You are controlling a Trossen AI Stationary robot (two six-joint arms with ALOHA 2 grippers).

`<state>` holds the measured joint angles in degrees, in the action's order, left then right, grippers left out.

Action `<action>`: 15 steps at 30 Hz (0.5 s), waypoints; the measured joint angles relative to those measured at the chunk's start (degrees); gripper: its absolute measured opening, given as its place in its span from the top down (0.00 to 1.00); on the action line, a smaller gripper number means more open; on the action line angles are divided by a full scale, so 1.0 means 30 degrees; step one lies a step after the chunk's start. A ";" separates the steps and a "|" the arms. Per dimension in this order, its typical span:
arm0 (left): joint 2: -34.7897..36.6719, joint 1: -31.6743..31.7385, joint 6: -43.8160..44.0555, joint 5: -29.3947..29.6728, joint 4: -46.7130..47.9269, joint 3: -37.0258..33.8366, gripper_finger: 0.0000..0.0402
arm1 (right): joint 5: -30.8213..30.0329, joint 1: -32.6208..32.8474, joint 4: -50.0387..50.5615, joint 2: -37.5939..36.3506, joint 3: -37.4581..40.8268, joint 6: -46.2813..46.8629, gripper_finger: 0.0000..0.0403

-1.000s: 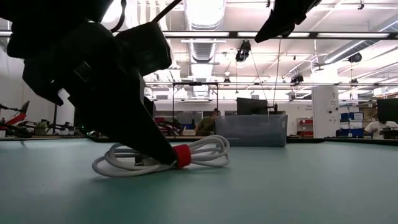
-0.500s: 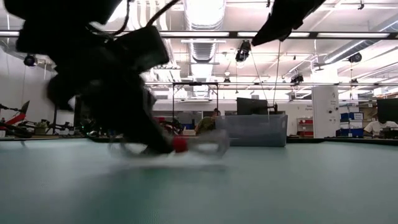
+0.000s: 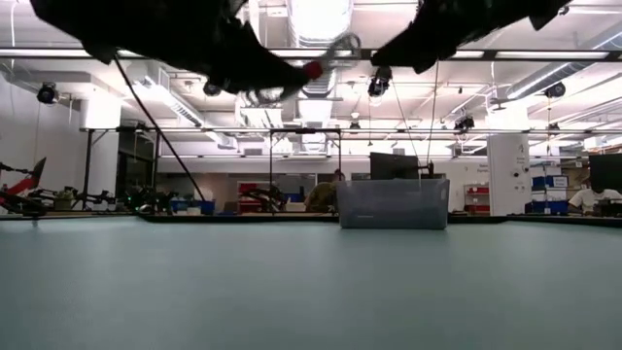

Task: Pick and place USB-C Cables
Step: Put the white cable into the black bin

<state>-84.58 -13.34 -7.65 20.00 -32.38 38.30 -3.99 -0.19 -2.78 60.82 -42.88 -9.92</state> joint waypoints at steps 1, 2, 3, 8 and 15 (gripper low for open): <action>0.0178 0.0184 -0.0229 -0.0004 -0.1108 -0.0385 0.95 | 0.0770 -0.0090 -0.0753 0.0000 0.0228 0.0148 0.75; 0.0357 0.0338 -0.0575 -0.0004 -0.2137 -0.0757 0.95 | 0.1398 -0.0156 -0.1567 0.0000 0.0534 0.0360 0.73; 0.0481 0.0406 -0.0822 0.0004 -0.2844 -0.1070 0.95 | 0.1907 -0.0179 -0.2601 0.0005 0.0918 0.0469 0.72; 0.0814 0.0510 -0.1283 -0.0094 -0.4727 -0.1779 0.95 | 0.2500 -0.0198 -0.8115 0.0624 0.2875 0.0662 0.61; 0.0947 0.0520 -0.1293 -0.0089 -0.5931 -0.1892 0.95 | 0.2577 -0.0201 -1.3751 0.3230 0.3495 0.1105 0.52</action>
<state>-81.73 -11.79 -11.53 19.73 -50.18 32.62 3.74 -0.80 -44.04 70.51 -32.40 -6.61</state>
